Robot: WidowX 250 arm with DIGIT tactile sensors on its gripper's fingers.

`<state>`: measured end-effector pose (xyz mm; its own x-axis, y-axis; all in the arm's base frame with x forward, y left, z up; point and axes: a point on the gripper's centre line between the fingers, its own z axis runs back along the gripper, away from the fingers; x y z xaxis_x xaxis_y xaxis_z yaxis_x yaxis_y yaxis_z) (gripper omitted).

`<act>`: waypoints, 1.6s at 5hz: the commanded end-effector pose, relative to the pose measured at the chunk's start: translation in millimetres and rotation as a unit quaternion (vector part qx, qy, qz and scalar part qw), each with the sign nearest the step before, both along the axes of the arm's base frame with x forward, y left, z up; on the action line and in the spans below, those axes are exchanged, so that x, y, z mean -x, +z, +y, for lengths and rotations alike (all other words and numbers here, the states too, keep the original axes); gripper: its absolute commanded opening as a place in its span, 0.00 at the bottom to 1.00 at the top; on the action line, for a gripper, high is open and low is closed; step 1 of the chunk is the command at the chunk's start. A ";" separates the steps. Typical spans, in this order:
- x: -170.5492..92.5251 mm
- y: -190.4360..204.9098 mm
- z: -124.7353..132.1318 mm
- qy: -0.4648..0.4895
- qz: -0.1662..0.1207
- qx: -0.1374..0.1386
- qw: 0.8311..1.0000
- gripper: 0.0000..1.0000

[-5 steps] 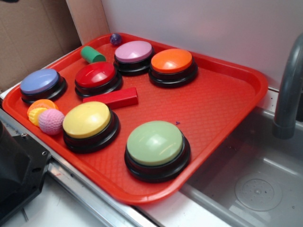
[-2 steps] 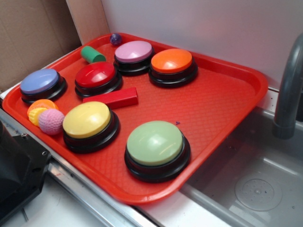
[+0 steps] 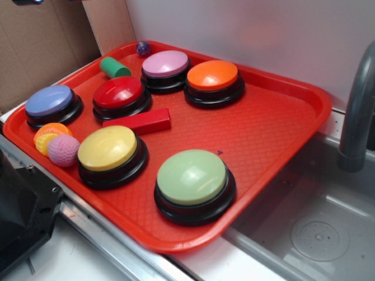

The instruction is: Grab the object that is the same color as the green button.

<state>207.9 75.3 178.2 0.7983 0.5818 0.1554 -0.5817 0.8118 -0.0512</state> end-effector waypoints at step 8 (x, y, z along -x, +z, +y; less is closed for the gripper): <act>-73.3 -146.0 90.8 0.300 -0.068 -0.002 0.952 0.00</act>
<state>288.2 157.6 18.9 0.3138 0.9274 0.2037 -0.9304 0.3431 -0.1289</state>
